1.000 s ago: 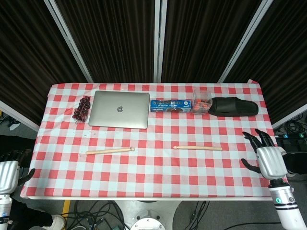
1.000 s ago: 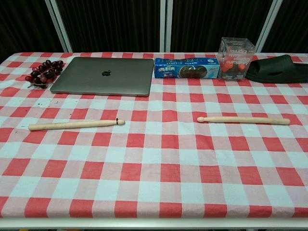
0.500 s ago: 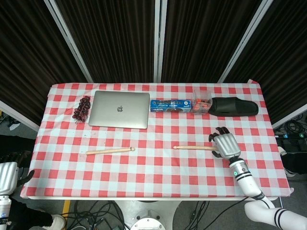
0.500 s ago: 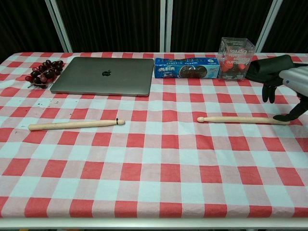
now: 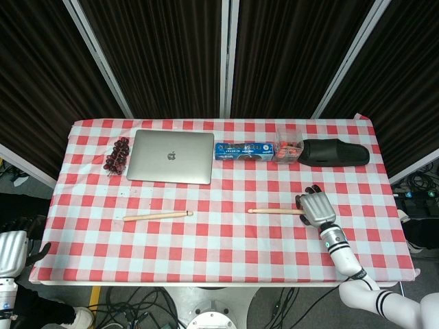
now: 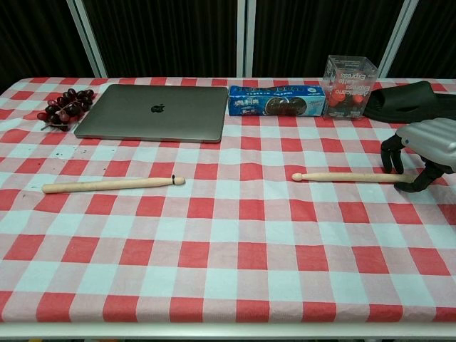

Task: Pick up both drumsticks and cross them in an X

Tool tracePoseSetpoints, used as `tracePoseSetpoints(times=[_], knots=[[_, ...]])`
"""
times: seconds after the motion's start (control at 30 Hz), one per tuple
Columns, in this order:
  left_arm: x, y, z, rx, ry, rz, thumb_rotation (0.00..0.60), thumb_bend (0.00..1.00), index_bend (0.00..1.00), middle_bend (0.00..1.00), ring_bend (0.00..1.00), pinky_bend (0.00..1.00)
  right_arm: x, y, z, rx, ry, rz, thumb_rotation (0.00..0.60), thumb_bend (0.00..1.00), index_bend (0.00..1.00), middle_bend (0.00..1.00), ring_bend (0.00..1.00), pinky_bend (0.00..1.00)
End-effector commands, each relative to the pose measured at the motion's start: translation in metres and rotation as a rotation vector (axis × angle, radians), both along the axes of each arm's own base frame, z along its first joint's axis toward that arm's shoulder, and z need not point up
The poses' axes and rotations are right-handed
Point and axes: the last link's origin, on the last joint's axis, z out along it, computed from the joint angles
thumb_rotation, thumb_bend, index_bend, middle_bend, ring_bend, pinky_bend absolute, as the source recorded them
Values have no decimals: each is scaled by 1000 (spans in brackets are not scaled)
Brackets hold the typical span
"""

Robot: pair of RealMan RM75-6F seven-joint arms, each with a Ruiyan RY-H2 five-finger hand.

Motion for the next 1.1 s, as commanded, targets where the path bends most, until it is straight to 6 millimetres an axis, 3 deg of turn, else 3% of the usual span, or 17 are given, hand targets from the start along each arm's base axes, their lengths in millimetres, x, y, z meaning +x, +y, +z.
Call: tracePoseSetpoints(times=[0.03,0.3,0.47,0.57,0.77,0.9,1.1], knots=[[0,0,0,0,0,0,600,223,289,352,234,275,0,-1,0,2,4,0,600,213,522,533,237,175],[-1,1,-1,-1,-6,3,600,222,289,351,234,274,-1,-2,-1,7,8,-2,600,270,536,549,250,175],[1,6,-3,-7,-23,-10,600,220,290,352,234,274,1,-2,0,11,4,-1,600,412,582,590,285,179],[8,20,-8,-25,-72,-46,600,219,314,353,234,276,5,-1,7,9,-19,4,600,499,606,611,306,186],[33,62,-32,-152,-105,-131,600,223,363,400,234,292,24,-2,46,-3,-102,20,600,624,621,620,314,186],[48,87,-60,-245,-104,-136,600,281,403,416,234,303,44,-6,81,-19,-180,29,600,637,622,619,314,186],[80,109,-103,-316,-75,-145,600,303,431,443,261,321,58,-16,112,-60,-191,58,600,636,627,616,313,186]])
